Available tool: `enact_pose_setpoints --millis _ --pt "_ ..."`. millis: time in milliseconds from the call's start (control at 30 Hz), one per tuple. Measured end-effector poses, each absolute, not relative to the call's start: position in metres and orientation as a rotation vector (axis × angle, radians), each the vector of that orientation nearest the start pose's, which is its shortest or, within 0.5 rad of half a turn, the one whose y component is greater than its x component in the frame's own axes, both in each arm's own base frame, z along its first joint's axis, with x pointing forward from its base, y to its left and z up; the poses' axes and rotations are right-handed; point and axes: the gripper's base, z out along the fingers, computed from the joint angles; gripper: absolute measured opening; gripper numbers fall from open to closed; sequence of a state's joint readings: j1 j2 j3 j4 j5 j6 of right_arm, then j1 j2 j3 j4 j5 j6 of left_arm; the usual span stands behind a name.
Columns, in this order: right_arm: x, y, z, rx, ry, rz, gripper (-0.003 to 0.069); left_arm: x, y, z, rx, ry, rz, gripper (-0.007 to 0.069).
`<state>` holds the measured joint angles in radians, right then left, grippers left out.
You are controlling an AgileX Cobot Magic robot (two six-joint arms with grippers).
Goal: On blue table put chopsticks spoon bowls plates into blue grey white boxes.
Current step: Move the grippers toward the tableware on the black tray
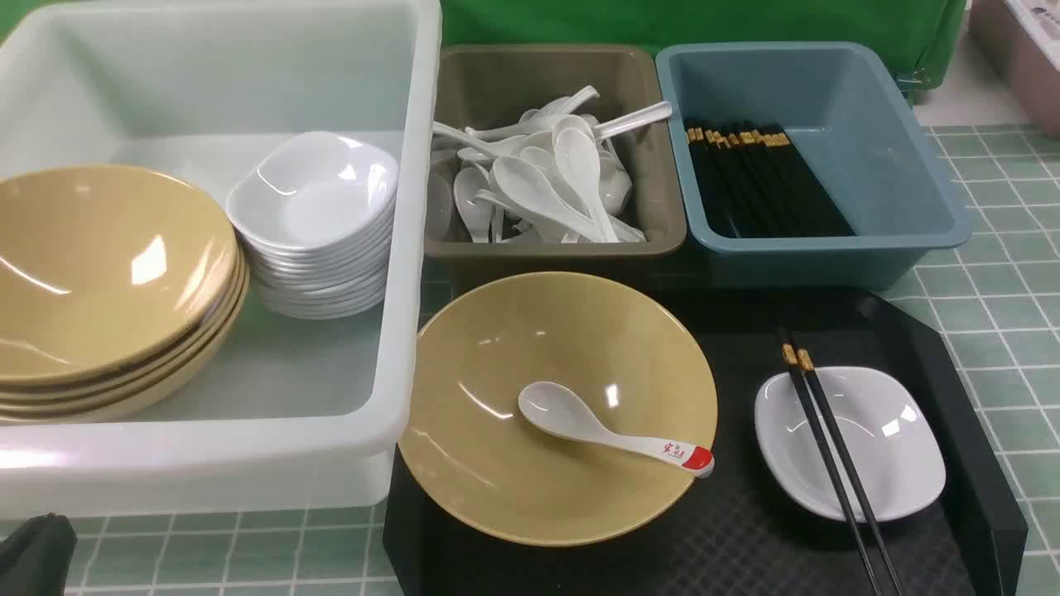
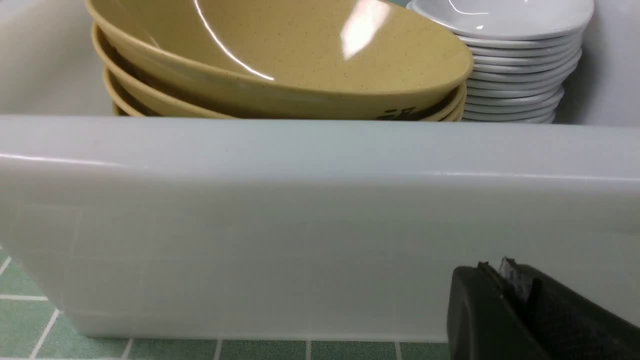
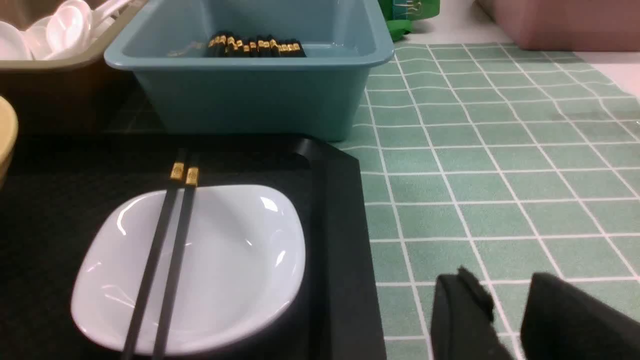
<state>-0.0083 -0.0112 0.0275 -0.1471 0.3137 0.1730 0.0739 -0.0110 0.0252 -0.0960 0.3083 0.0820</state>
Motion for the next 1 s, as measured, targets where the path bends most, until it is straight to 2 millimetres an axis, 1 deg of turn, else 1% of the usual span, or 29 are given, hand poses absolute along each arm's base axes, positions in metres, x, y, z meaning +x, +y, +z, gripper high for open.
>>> enact_pose_setpoints --millis 1000 --pt "0.054 -0.0046 0.1765 0.07 1.809 -0.023 0.0237 0.0541 0.0018 0.1775 -0.043 1.805 0.036 0.0001"
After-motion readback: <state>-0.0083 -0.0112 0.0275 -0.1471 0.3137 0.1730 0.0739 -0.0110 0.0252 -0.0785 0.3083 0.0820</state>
